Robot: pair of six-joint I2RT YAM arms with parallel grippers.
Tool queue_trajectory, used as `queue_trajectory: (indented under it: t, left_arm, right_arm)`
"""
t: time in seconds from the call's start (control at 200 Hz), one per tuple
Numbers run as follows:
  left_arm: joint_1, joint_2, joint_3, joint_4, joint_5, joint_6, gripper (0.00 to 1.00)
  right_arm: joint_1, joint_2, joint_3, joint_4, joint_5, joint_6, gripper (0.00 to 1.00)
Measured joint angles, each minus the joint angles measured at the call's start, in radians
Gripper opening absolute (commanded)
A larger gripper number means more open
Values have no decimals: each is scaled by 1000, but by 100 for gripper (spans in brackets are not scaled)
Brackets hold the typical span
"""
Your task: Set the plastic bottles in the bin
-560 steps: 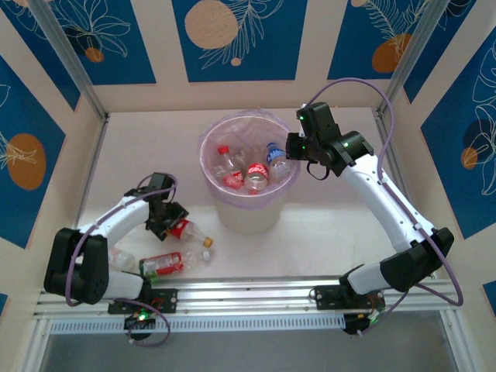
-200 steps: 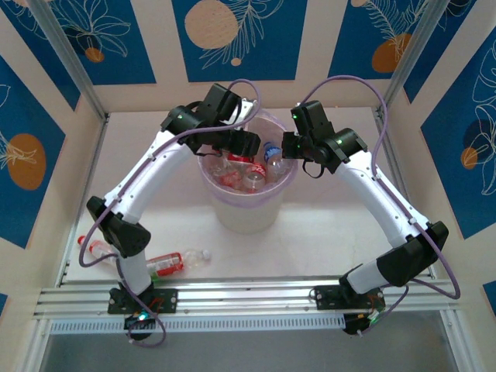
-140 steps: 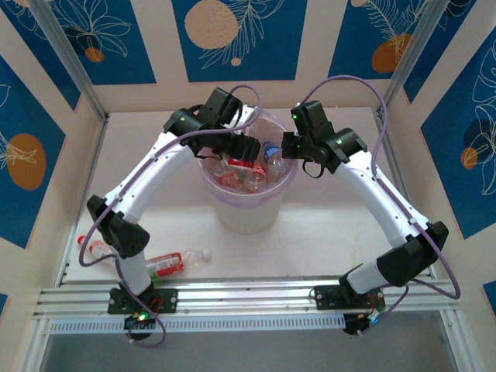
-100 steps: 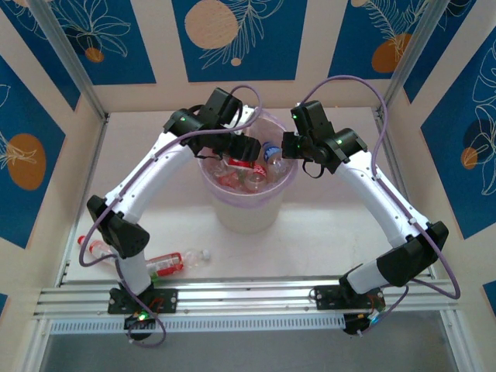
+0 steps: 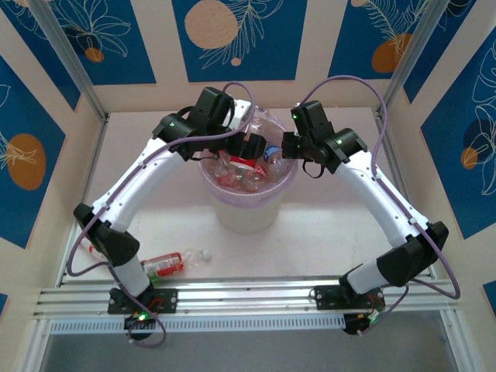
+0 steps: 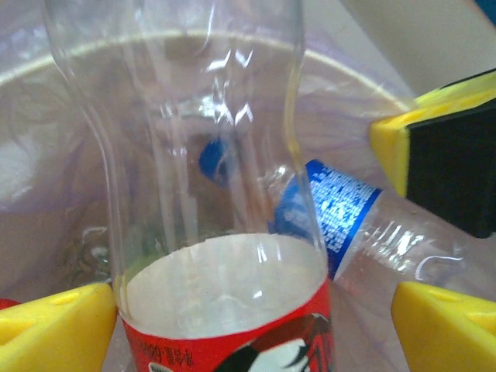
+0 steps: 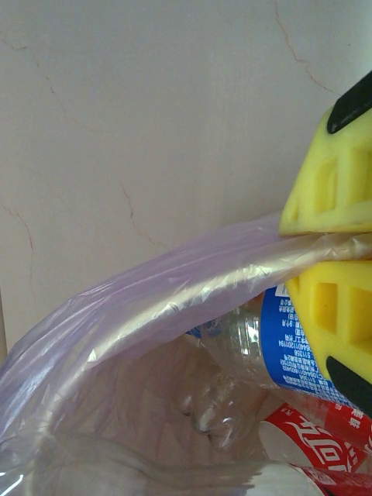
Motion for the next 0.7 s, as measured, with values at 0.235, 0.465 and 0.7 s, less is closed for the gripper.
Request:
queue_trajectory:
  t: [0.235, 0.465, 0.7]
  left_arm:
    - [0, -47, -50, 90, -31, 8, 62]
    - [0, -31, -55, 113, -29, 3, 55]
    - [0, -71, -146, 150, -7, -19, 49]
  right_arm:
    - [0, 0, 0, 0, 0, 0, 14]
    - [0, 0, 0, 0, 0, 0, 14]
    - [0, 0, 0, 2, 0, 0, 14]
